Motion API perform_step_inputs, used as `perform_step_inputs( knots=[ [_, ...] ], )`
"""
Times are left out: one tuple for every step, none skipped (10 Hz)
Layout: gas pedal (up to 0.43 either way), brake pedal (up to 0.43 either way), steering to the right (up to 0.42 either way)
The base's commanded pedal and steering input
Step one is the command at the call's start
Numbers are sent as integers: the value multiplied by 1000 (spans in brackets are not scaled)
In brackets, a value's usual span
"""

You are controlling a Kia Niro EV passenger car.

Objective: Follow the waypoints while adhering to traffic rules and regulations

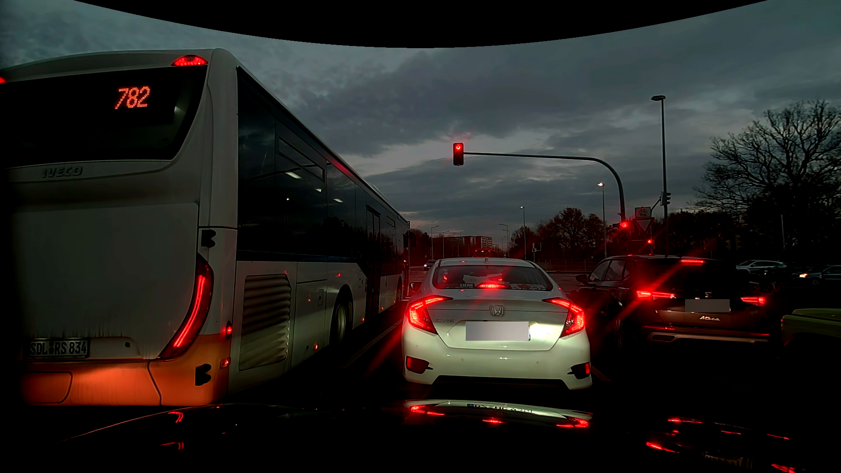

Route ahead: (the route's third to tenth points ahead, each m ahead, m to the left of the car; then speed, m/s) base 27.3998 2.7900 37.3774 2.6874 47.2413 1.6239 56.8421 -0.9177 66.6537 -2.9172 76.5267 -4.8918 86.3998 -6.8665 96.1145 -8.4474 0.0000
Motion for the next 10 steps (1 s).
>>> perform_step_inputs(
  knots=[
    [0,366,13],
    [0,366,13],
    [0,360,14],
    [0,360,13],
    [0,366,13],
    [0,360,14],
    [0,360,13],
    [0,360,14],
    [0,360,13],
    [0,366,13]
  ],
)
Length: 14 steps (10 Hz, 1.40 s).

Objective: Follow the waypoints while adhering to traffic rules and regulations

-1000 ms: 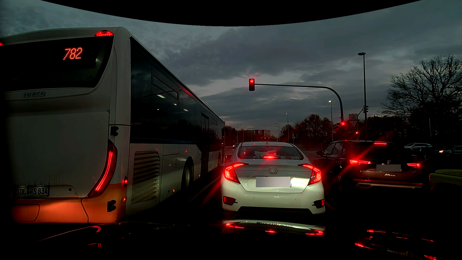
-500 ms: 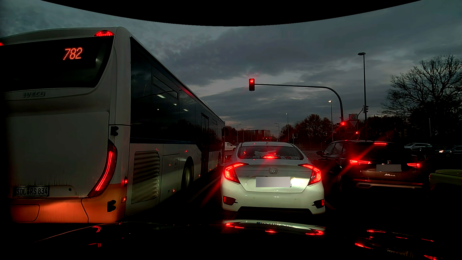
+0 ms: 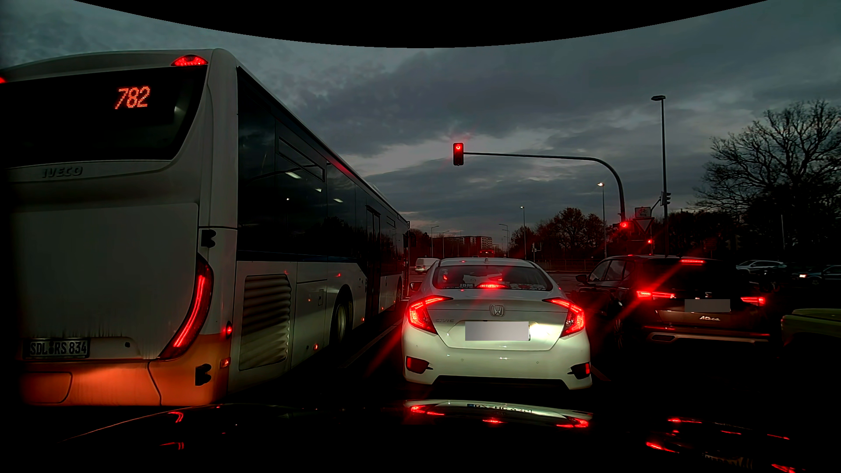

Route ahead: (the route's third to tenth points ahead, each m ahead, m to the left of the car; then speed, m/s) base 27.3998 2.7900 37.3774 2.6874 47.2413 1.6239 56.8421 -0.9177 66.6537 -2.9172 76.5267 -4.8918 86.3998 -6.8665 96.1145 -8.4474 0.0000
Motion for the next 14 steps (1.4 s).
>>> perform_step_inputs(
  knots=[
    [0,366,13],
    [0,360,14],
    [0,366,13],
    [0,360,14],
    [0,360,13],
    [0,360,13],
    [0,366,13],
    [0,360,13],
    [0,366,13],
    [0,360,13],
    [0,360,13],
    [0,360,13],
    [0,360,13],
    [0,360,13]
  ],
)
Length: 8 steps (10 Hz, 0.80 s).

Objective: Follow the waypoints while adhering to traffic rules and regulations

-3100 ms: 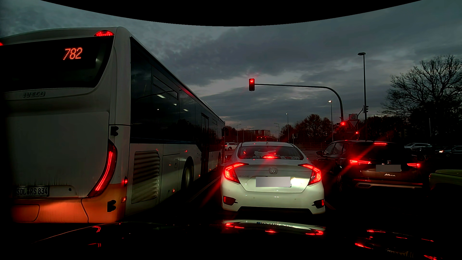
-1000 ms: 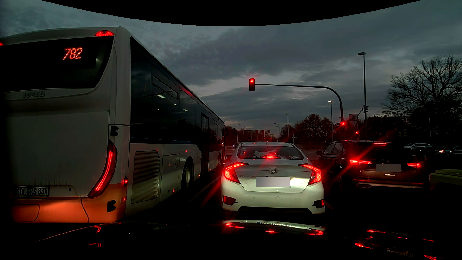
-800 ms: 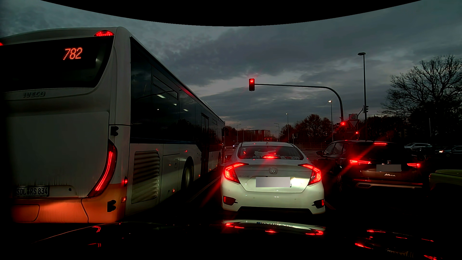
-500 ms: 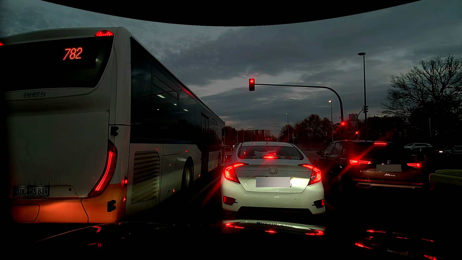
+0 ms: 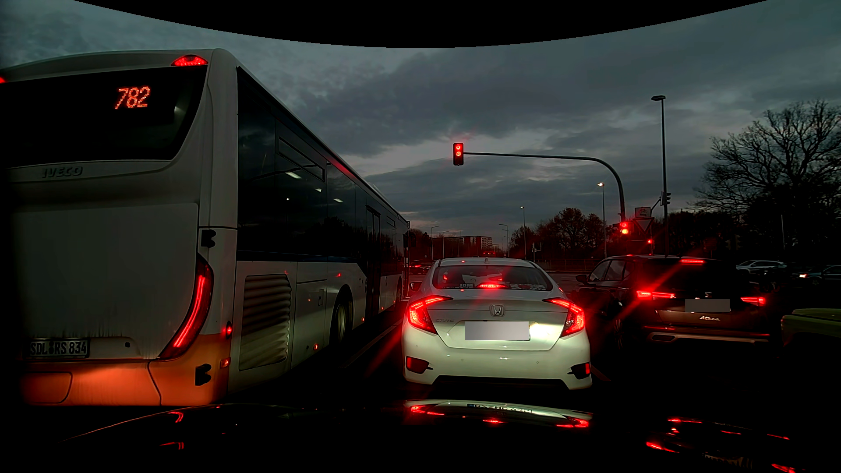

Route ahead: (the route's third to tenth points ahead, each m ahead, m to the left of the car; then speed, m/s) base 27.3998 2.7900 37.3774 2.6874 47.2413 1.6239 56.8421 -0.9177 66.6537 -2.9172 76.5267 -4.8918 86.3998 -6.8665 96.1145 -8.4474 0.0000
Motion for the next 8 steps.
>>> perform_step_inputs(
  knots=[
    [0,366,13],
    [0,360,14],
    [0,360,13],
    [0,360,13],
    [0,360,13],
    [0,366,13],
    [0,360,13],
    [0,360,13]
  ],
)
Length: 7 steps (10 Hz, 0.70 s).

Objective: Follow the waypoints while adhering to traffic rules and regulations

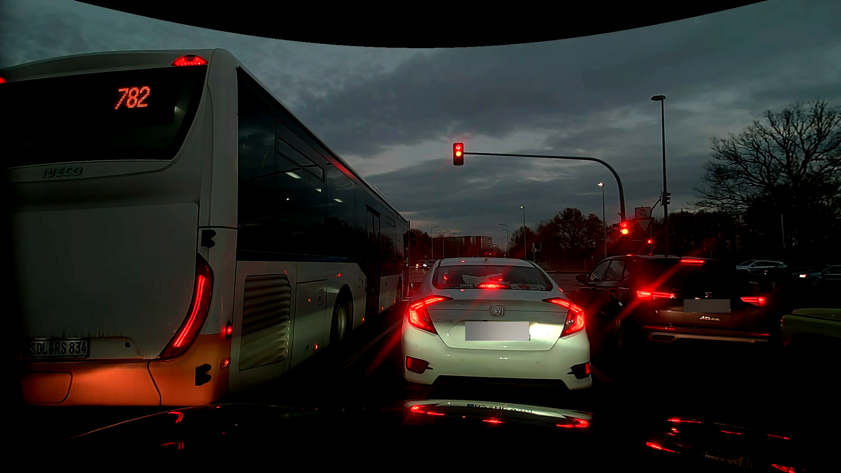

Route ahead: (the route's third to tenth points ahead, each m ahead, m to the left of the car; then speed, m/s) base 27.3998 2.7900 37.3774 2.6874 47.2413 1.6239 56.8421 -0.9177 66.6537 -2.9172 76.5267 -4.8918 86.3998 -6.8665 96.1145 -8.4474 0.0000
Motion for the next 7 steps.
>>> perform_step_inputs(
  knots=[
    [0,360,13],
    [0,366,13],
    [0,366,13],
    [0,360,13],
    [0,360,13],
    [0,354,13],
    [0,354,13]
  ],
)
